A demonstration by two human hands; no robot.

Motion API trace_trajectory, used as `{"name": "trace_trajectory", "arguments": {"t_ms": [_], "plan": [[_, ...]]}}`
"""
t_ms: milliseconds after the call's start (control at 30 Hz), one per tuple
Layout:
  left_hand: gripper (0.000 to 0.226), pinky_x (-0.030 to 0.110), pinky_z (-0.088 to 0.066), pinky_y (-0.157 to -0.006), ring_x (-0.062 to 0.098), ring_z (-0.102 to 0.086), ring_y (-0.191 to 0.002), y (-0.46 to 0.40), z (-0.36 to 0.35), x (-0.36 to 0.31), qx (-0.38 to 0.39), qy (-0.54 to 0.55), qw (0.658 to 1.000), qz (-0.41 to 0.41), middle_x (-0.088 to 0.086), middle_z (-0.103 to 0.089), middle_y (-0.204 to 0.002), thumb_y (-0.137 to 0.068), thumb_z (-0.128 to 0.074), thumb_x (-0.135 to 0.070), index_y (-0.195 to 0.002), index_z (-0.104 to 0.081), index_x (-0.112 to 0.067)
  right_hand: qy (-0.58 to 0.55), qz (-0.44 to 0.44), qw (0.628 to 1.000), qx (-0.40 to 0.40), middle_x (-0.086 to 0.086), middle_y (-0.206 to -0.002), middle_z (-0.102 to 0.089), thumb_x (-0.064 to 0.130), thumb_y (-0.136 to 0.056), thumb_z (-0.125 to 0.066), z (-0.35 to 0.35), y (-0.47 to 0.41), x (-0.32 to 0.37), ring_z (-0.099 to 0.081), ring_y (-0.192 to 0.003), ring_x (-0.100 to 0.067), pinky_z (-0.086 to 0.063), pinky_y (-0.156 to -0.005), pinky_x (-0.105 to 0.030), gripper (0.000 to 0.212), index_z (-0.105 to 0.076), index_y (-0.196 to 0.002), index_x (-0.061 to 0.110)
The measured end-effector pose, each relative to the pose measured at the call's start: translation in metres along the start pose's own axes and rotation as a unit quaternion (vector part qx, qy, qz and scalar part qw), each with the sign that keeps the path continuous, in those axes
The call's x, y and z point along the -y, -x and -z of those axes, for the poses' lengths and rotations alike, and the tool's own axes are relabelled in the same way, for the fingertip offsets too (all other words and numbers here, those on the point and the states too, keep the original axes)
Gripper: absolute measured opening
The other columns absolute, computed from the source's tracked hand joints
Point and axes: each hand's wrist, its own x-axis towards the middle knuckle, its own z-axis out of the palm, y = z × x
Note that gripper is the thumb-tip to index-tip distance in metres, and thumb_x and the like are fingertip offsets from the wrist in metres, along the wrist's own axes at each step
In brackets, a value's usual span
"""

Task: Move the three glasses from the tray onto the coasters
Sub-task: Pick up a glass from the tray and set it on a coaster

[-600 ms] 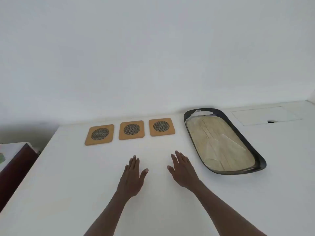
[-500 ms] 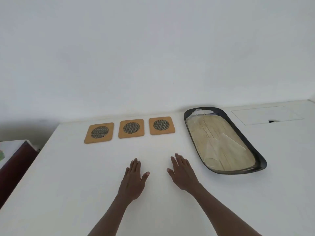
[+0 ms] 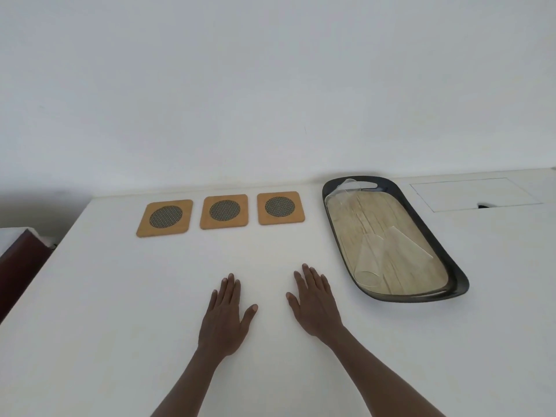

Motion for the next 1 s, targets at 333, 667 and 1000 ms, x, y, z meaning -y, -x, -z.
{"name": "trace_trajectory", "arguments": {"t_ms": [333,667,1000], "plan": [[0.084,0.029,0.004,-0.122,0.009,0.013,-0.15,0.001,-0.002,0.002,-0.006,-0.026,1.0,0.001,-0.002,0.009,-0.165,-0.094,-0.014,-0.066,-0.157,-0.004,-0.011,-0.019,0.008,1.0,-0.014,-0.014,-0.163,-0.018,0.047,-0.102,-0.033,0.0,0.001,0.0,-0.016,-0.152,-0.028,-0.008,-0.123,-0.042,0.062,-0.032,-0.153,0.013],[0.089,0.03,0.001,-0.123,0.01,0.011,-0.151,0.0,-0.004,0.003,-0.002,-0.021,1.0,0.002,-0.001,0.007,-0.165,-0.089,-0.008,-0.068,-0.157,-0.007,-0.011,-0.027,0.009,1.0,0.006,-0.016,-0.163,-0.016,0.044,-0.103,-0.034,0.006,0.001,0.001,-0.013,-0.152,-0.029,-0.008,-0.123,-0.043,0.061,-0.029,-0.154,0.01],[0.089,0.031,0.001,-0.123,0.011,0.009,-0.151,0.0,-0.004,0.002,-0.002,-0.01,1.0,0.003,0.0,0.005,-0.165,-0.089,-0.01,-0.069,-0.157,-0.01,-0.01,-0.088,-0.021,0.991,-0.097,-0.018,-0.151,-0.039,0.033,-0.1,-0.048,0.056,-0.012,-0.007,-0.032,-0.143,-0.031,-0.026,-0.118,-0.04,0.053,-0.043,-0.143,0.002]]}}
